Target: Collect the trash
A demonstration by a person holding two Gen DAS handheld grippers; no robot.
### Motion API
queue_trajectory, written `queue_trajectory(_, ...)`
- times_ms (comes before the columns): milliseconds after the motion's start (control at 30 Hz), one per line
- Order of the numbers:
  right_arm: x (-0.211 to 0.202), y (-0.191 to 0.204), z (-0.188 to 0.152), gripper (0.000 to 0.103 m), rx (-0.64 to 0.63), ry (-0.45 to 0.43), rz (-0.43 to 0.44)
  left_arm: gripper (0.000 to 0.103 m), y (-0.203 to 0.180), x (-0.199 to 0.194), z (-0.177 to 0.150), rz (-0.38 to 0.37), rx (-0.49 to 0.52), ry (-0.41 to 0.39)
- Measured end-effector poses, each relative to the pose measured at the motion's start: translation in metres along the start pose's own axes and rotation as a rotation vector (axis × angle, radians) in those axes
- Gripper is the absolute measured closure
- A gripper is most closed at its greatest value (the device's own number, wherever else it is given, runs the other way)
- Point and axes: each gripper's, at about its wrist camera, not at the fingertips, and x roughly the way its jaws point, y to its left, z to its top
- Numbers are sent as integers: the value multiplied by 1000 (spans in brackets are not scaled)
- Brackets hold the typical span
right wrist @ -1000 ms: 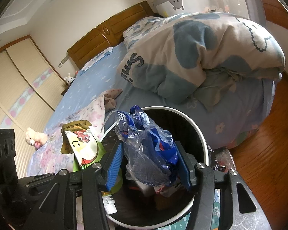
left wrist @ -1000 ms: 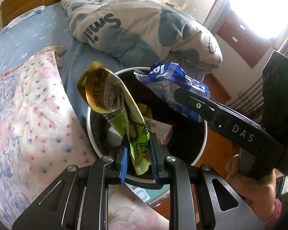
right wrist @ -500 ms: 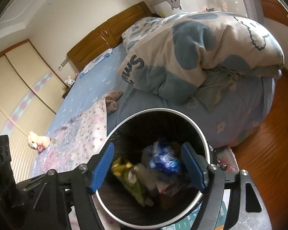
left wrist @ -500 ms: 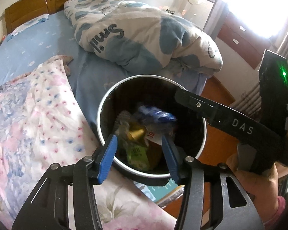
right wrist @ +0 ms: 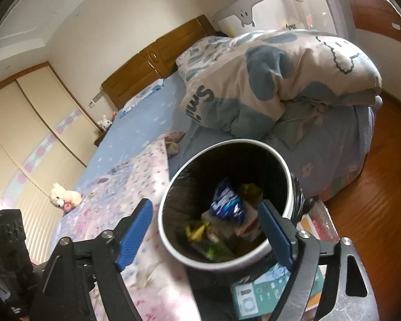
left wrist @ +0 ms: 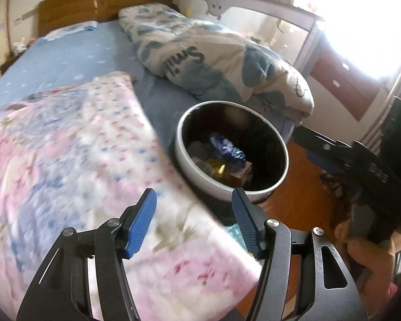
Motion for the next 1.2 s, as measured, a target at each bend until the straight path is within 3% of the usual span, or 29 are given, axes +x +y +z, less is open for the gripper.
queue_trajectory(333,-41,46,-51,15,-83,-48,4,34,33,-69,-39,69,-57,-148)
queue_trajectory(467,-65,75,-55,13,-180,-136,-25,18,40,-107,-43,120,-59,-258)
queue_trajectory(567,-92,99,-54,0,-259,-262,-49,0,40,-135,-51,173,-48,-362)
queue_trajectory(667,-112,115,-60,0,-321,-368,-83,0,42,-151,-64,247,-38,-439)
queue_trajectory(733,-113,120,-65,0,-347,-394,-98,0,44,-156,-74,292,-29,-473)
queue_trajectory(900,-97,124,-81,0,-372,-384,-86,0,47,-156,-94,417,-6,-509)
queue_trajectory(1200,-81,129,-100,0,-382,-340,-70,0,57,-157,-107,485,-43,-512)
